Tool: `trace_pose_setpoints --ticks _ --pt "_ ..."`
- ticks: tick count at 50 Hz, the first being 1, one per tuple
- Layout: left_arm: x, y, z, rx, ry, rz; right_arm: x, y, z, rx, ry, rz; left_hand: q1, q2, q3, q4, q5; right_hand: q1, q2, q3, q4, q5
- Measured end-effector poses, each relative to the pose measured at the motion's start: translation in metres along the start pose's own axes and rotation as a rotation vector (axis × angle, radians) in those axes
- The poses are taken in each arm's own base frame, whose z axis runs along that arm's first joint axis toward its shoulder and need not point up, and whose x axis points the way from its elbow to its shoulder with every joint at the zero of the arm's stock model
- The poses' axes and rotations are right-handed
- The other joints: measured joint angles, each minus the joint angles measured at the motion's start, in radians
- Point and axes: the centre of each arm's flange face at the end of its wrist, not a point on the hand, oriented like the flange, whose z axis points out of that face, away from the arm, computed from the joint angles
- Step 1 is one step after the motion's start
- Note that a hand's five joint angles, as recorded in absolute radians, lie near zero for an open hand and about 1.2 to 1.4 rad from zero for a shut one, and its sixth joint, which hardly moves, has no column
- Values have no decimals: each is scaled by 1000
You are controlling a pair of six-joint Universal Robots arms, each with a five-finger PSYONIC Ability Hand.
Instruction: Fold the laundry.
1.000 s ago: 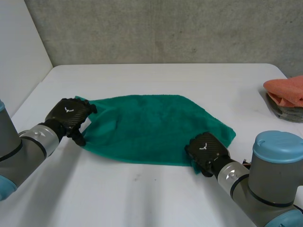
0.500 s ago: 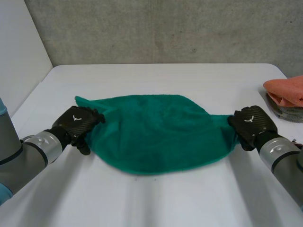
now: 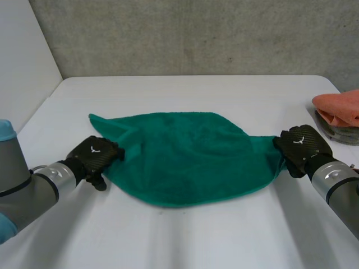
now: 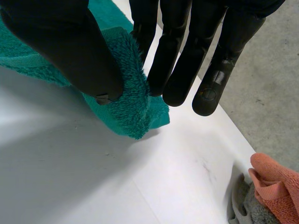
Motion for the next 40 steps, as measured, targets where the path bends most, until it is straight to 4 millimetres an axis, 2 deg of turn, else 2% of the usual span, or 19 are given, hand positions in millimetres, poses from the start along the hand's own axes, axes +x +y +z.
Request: trace_pose_setpoints --ticks 8,17,28,32,35,40 --pt "1 9 17 -3 9 0 -2 2 -1 -7 -8 3 38 46 45 48 46 0 0 0 0 0" --pt "6 9 29 6 28 9 -5 5 -3 -15 -16 7 129 127 122 125 121 0 0 0 0 0" --pt "14 6 40 42 36 30 -8 8 -5 -27 -25 11 425 424 421 423 415 0 0 0 0 0" --pt "15 6 42 47 38 33 -9 9 -6 -29 -27 11 425 424 421 423 415 0 0 0 0 0" --pt "16 5 43 47 40 35 -9 9 -6 -32 -29 12 659 667 660 667 656 0 0 0 0 0" --pt "17 6 43 41 40 34 -8 8 -7 -30 -23 10 661 710 704 711 677 0 0 0 0 0"
